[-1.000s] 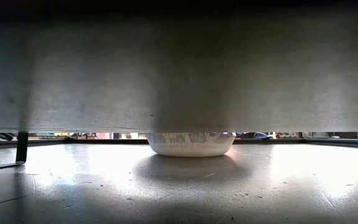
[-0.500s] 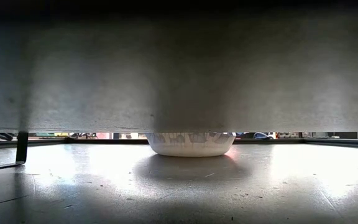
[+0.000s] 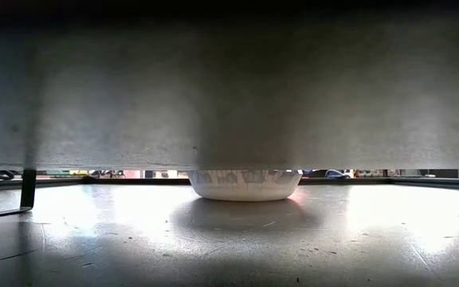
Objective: Place and stack bowls onto a shelf
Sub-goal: Stack the large white bowl on top of the large white bowl on the shelf
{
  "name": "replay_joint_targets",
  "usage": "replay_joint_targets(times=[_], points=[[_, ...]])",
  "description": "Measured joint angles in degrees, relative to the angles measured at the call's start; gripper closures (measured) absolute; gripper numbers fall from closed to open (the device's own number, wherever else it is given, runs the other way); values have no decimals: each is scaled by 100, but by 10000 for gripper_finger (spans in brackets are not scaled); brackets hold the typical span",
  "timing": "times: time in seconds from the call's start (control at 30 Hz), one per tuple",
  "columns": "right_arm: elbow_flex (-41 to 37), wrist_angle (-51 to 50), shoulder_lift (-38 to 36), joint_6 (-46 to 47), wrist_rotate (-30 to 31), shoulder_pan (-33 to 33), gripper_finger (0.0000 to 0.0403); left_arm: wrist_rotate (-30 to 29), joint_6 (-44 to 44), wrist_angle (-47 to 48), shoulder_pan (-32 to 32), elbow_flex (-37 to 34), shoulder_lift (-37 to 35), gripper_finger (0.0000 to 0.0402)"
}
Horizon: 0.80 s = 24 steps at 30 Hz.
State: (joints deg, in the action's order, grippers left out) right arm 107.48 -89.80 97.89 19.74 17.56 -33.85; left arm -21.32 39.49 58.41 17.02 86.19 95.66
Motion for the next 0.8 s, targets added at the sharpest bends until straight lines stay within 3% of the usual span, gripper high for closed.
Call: replay_joint_targets(times=[0.17,0.4,0.8], points=[[0,0,-4,-38,0,0,278,501,-1,-429,-506,-477,2,242],[0,0,-4,-216,0,0,278,745,143,-1323,-961,-1360,9,242],[0,2,-4,-405,0,4,278,1215,501,-2592,-1339,-2332,32,242]])
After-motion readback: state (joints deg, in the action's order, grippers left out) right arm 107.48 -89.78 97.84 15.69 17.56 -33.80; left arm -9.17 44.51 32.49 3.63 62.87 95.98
